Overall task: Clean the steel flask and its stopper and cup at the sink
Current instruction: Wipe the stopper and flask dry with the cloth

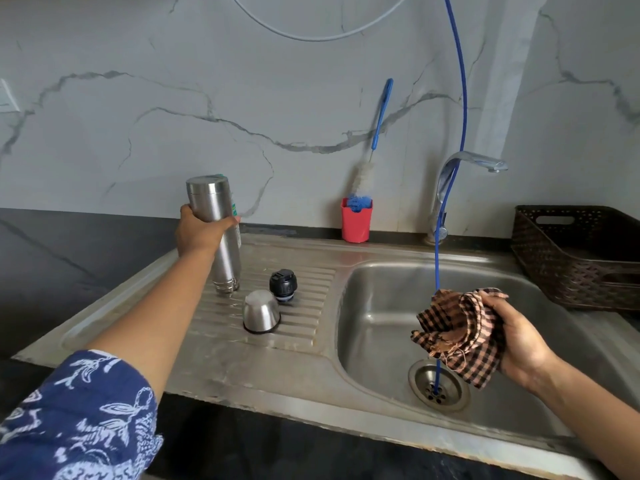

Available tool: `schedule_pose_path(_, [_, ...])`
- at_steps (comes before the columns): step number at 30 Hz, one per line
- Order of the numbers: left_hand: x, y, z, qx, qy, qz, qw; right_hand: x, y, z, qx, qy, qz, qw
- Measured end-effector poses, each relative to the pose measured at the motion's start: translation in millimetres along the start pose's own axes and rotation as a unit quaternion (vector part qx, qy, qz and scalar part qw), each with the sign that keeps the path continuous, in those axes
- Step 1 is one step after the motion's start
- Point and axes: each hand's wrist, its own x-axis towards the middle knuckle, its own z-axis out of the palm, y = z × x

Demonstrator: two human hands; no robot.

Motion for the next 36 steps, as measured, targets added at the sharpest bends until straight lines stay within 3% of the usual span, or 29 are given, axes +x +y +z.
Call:
schedule_pose_path(7, [-24, 57, -12, -0.018, 0.025, 0.081, 0.996, 0, 0, 10, -0.002, 0.015, 0.008, 1.0])
schedule_pose_path(12, [-60, 114, -1, -0.058, -0.04, 0.135, 0.988, 1, -4, 8, 0.015, 0.026, 0.004, 1.0])
schedule_pose_path(15, [-94, 137, 19, -0.13, -0.095, 0.128, 0.979, -1, -8, 5, 0.027, 0.016, -0.006, 0.999])
schedule_pose_path(23, [-189, 121, 92, -0.314, -0.261, -0.068, 0.91, 1, -30, -17, 0.02, 0.036, -0.056, 0.998])
schedule_pose_path(30, [-229, 79, 139, -0.389, -0.294, -0.254, 0.835, 8, -45, -43, -0.059, 0.06, -0.161, 0.983])
schedule_pose_path(32, [-233, 72, 144, -0.41, -0.279, -0.287, 0.82, 6, -46, -49, -0.169, 0.064, -0.248, 0.952])
schedule_pose_path(34, [-237, 67, 149, -0.419, -0.272, -0.308, 0.81, 3, -46, -49, -0.314, 0.004, -0.354, 0.881])
schedule_pose_path(36, [-240, 64, 152, -0.421, -0.268, -0.32, 0.805, 4, -40, -42, -0.43, -0.064, -0.407, 0.803])
